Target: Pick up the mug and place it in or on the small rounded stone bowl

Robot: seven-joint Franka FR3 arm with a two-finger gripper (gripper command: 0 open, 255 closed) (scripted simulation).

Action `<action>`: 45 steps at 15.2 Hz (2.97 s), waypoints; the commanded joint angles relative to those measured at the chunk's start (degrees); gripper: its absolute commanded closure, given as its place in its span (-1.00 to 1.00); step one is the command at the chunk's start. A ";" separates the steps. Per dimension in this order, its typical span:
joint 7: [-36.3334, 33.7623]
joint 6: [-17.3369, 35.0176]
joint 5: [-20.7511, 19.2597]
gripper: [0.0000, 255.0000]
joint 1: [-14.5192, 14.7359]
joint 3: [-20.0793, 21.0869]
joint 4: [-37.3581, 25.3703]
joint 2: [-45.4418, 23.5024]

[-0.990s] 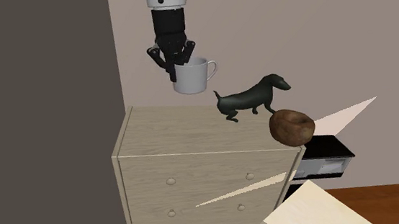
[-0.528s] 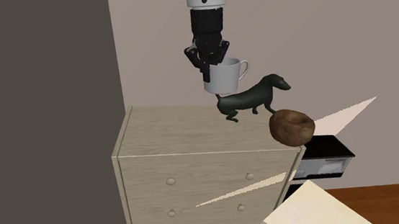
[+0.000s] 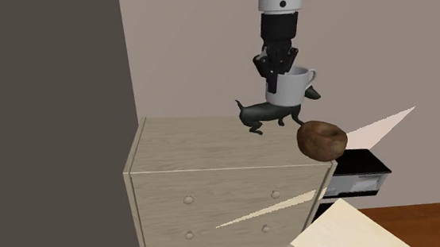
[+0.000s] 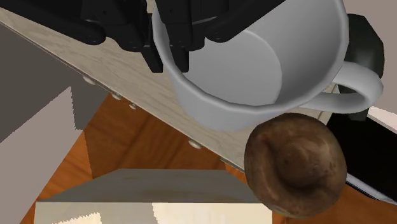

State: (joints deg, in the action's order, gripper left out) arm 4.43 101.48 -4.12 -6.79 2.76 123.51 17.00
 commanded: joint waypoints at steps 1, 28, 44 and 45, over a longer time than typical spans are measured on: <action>2.28 0.15 -0.57 1.00 -0.89 -1.47 2.49 2.51; 14.13 11.99 -7.28 1.00 -7.15 -12.08 21.11 10.72; 14.30 5.89 -6.54 -1.00 -6.75 -11.27 16.22 11.89; 14.34 4.33 -6.35 -1.00 -6.65 -11.07 14.84 12.06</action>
State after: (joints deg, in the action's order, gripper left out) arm 18.70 107.44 -10.63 -13.51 -8.49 139.62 28.78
